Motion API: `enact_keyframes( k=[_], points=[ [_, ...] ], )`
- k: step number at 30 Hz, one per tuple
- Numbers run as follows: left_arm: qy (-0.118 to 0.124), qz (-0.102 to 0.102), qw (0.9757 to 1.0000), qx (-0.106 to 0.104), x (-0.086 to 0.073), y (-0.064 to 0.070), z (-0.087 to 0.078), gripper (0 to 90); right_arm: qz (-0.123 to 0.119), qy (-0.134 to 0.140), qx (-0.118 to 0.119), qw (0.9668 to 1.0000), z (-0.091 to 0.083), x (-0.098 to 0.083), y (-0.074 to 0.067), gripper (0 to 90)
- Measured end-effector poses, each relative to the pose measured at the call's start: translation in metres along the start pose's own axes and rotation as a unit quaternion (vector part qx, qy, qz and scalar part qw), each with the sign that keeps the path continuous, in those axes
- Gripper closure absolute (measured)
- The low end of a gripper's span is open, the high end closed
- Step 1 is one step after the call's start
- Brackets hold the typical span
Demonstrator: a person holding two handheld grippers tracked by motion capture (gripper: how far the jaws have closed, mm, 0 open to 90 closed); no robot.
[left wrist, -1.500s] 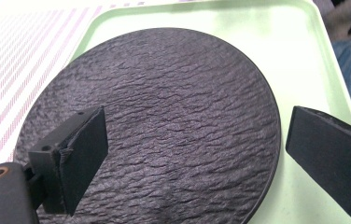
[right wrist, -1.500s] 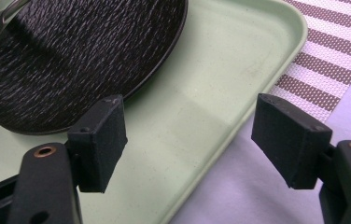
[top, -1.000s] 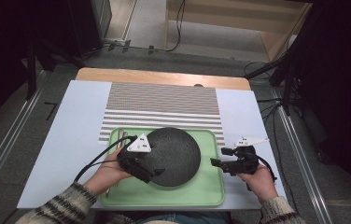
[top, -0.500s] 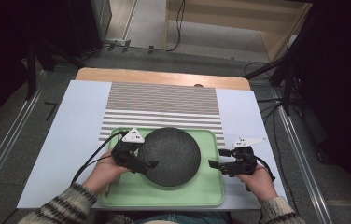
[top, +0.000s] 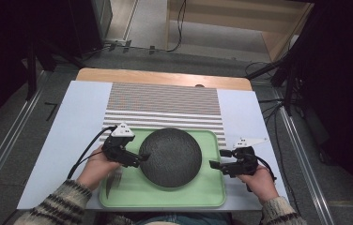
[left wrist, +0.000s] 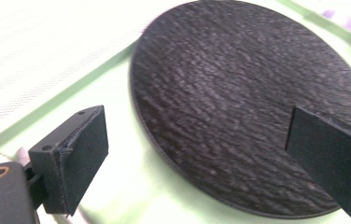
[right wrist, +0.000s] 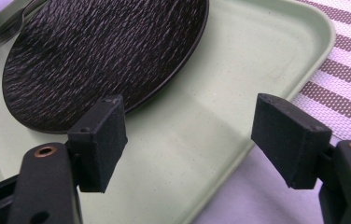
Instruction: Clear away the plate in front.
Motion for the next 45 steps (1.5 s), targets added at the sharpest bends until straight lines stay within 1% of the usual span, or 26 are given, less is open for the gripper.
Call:
enact_keyframes(
  k=[1,7,13,16,18,19,20,22,26,32,40,45],
  points=[
    [0.001,-0.004,1.0000,-0.001,0.000,-0.002,-0.001,6.6,-0.001,-0.001,0.001,1.0000,0.000,0.000,0.000,24.4],
    [0.006,-0.019,0.9998,0.008,-0.003,-0.015,-0.008,7.7,-0.001,-0.001,0.004,1.0000,0.002,0.001,0.000,24.4],
    [0.006,-0.029,0.9995,0.012,-0.007,-0.025,-0.015,7.7,-0.002,-0.004,0.008,1.0000,0.004,0.003,0.000,24.4],
    [0.005,-0.031,0.9994,0.017,-0.010,-0.029,-0.018,7.7,-0.004,-0.005,0.009,0.9999,0.004,0.004,0.000,24.8],
    [0.008,-0.035,0.9992,0.019,-0.011,-0.032,-0.020,7.7,-0.004,-0.005,0.009,0.9999,0.005,0.004,0.000,24.9],
    [0.012,-0.035,0.9989,0.027,-0.011,-0.035,-0.022,7.7,-0.004,-0.005,0.009,0.9999,0.005,0.004,0.000,24.9],
    [0.013,-0.036,0.9988,0.030,-0.011,-0.036,-0.023,7.7,-0.004,-0.005,0.008,0.9999,0.005,0.004,0.000,24.9],
    [0.015,-0.043,0.9986,0.028,-0.012,-0.039,-0.026,7.7,-0.004,-0.004,0.008,0.9999,0.005,0.004,0.001,24.9],
    [0.008,-0.045,0.9985,0.030,-0.017,-0.046,-0.028,7.7,-0.004,-0.004,0.009,0.9999,0.005,0.004,0.001,25.0],
    [0.008,-0.054,0.9979,0.036,-0.021,-0.054,-0.033,7.7,-0.005,-0.007,0.007,0.9999,0.005,0.004,0.001,25.7],
    [0.007,-0.075,0.9956,0.055,-0.031,-0.070,-0.043,7.7,-0.004,-0.008,0.008,0.9999,0.005,0.004,0.001,26.0],
    [0.007,-0.089,0.9940,0.063,-0.038,-0.079,-0.049,7.7,-0.006,-0.009,0.008,0.9999,0.005,0.003,0.001,26.1]
  ],
)
Point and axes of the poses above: each handheld gripper's, and its own axes: z roughly forward along the jaws, x roughly out of its top, y roughly to its right, the point moved 6 cm from there along z, roughly forward along the jaws, and after that the axes turned 8 degrees about x, right-handed, at the moved point
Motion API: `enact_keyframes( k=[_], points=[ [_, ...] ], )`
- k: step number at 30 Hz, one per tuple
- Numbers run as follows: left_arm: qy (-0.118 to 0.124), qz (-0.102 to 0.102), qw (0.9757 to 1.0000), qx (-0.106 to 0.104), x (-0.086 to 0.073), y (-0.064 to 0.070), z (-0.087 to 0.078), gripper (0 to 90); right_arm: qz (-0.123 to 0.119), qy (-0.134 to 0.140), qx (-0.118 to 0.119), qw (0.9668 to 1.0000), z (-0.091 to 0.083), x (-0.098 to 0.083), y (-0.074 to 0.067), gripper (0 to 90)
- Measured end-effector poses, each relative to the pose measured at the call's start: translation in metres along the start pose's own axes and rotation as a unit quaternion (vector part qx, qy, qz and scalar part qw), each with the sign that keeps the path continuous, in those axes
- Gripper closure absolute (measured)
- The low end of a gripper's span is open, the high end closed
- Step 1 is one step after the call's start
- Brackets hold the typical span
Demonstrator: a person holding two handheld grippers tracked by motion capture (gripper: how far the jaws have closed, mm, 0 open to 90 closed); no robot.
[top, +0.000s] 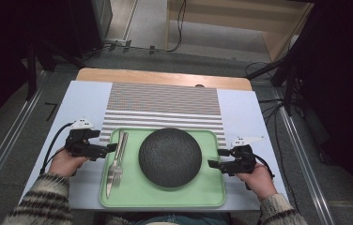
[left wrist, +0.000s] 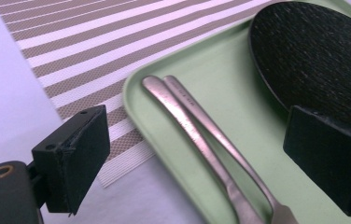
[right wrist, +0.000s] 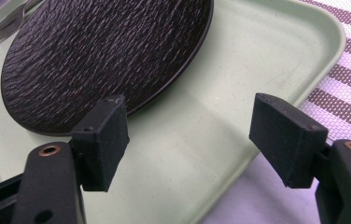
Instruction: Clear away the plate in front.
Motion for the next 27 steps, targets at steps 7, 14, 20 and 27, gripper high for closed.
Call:
enact_keyframes(
  k=[7,14,20,27],
  points=[
    [-0.005,-0.013,0.9998,0.010,-0.008,-0.010,-0.003,7.7,-0.001,-0.001,0.001,1.0000,0.000,0.000,0.000,26.1],
    [-0.007,-0.016,0.9998,0.012,-0.009,-0.012,-0.002,7.7,-0.002,-0.002,0.001,1.0000,0.001,0.000,0.000,26.1],
    [-0.009,-0.014,0.9998,0.011,-0.010,-0.012,-0.001,7.7,-0.003,-0.004,0.002,1.0000,0.001,0.000,0.000,26.2],
    [-0.012,-0.014,0.9998,0.008,-0.010,-0.011,0.000,7.7,-0.006,-0.007,0.006,0.9999,0.002,-0.001,-0.001,26.6]
  ],
)
Point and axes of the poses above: each handheld gripper's, and its own axes: z roughly forward along the jaws, x roughly out of its top, y roughly to its right, the point moved 6 cm from there along z, roughly forward along the jaws, and after that the axes turned 8 degrees about x, right-handed, at the moved point
